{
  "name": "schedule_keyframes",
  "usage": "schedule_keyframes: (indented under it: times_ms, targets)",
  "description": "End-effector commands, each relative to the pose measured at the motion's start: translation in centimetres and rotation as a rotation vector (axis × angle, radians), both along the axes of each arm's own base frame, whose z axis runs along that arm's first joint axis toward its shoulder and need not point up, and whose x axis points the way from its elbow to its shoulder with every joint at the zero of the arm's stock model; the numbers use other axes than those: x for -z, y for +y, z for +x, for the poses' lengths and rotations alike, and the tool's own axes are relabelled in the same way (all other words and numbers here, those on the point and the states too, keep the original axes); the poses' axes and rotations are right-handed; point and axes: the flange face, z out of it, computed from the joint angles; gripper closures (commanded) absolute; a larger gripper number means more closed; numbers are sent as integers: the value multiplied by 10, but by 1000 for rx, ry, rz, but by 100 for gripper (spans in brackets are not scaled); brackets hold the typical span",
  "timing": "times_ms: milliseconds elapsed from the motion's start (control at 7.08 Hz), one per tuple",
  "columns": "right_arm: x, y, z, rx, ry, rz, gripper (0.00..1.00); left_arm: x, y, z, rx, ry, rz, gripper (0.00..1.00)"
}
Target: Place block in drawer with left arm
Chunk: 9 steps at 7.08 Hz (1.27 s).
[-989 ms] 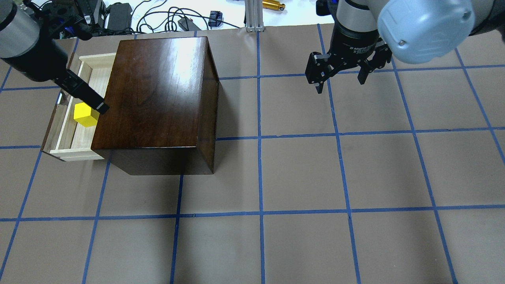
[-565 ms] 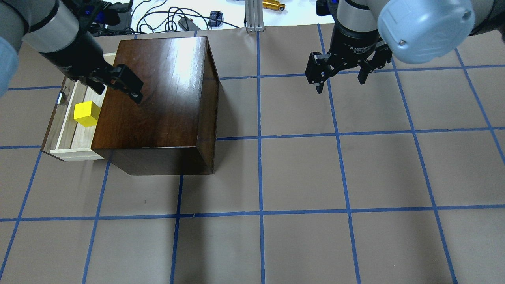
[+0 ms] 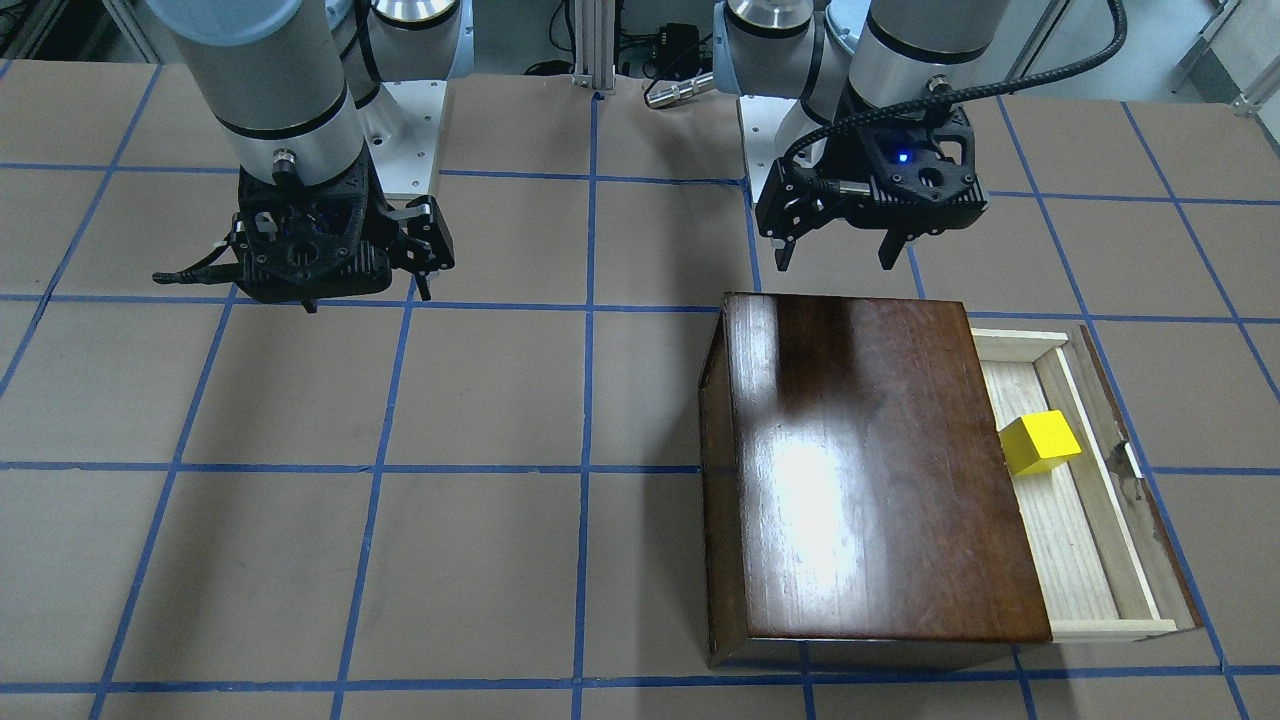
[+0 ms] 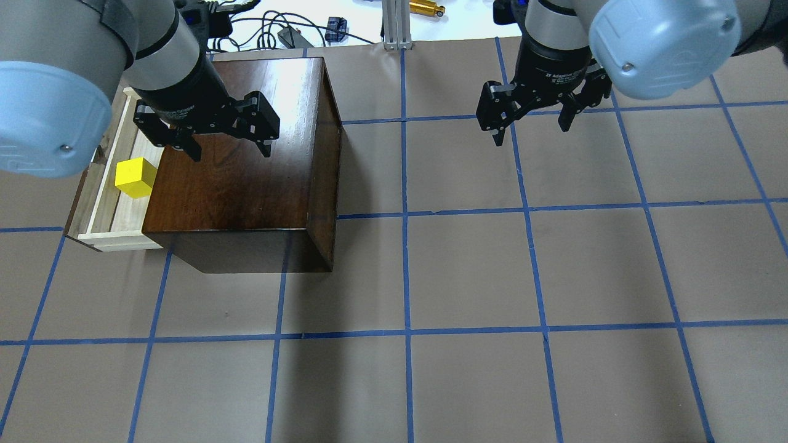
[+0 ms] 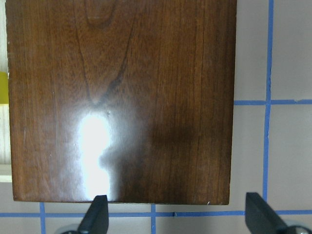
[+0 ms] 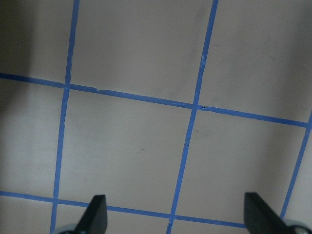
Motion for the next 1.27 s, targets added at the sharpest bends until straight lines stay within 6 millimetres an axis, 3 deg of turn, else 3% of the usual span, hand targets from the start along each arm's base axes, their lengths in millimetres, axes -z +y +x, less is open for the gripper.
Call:
schedule_keyframes:
  times_ms: [0, 1130]
  targets:
    - [0, 0, 0, -1, 0, 0, 0, 1, 0, -1, -3, -5, 0, 0]
    - [0, 0, 0, 0, 0, 0, 0, -5, 3, -1, 21, -9, -7, 0]
